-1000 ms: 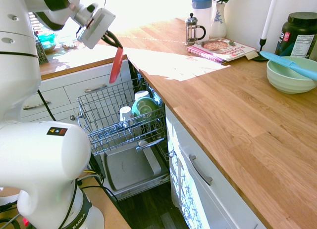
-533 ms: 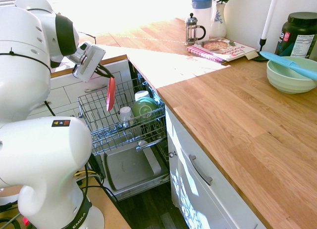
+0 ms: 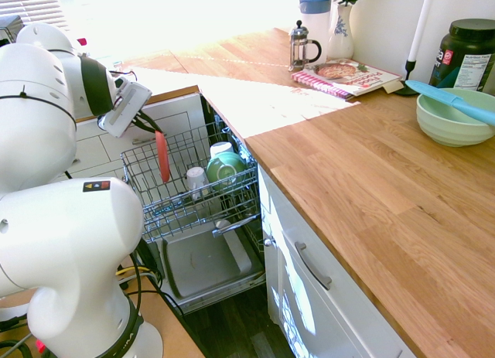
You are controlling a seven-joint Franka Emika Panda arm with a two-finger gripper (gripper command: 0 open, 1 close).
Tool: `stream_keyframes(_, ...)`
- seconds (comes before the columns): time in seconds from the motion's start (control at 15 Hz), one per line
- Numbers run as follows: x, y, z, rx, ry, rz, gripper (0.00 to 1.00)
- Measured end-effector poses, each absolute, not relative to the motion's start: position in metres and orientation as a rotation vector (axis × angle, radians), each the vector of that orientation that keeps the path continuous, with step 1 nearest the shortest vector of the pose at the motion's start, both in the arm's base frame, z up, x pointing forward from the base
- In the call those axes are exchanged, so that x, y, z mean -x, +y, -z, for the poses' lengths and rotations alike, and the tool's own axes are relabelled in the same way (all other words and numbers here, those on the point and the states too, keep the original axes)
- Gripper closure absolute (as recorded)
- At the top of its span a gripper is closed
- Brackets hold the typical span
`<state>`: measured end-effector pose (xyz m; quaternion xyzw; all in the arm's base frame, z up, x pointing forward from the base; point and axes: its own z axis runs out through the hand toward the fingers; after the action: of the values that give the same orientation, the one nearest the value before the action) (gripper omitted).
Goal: Put the plate in the dishwasher
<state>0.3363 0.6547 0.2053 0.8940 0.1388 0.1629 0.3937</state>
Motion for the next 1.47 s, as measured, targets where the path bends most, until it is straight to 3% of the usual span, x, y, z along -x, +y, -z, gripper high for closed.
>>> stream_keyframes(0.8, -0.351, 0.646, -0.202, -2.306, 0.341, -0.242, 0.00)
stream_keyframes(1.47, -0.378, 0.645, -0.269, -2.408, 0.294, -0.255, 0.00)
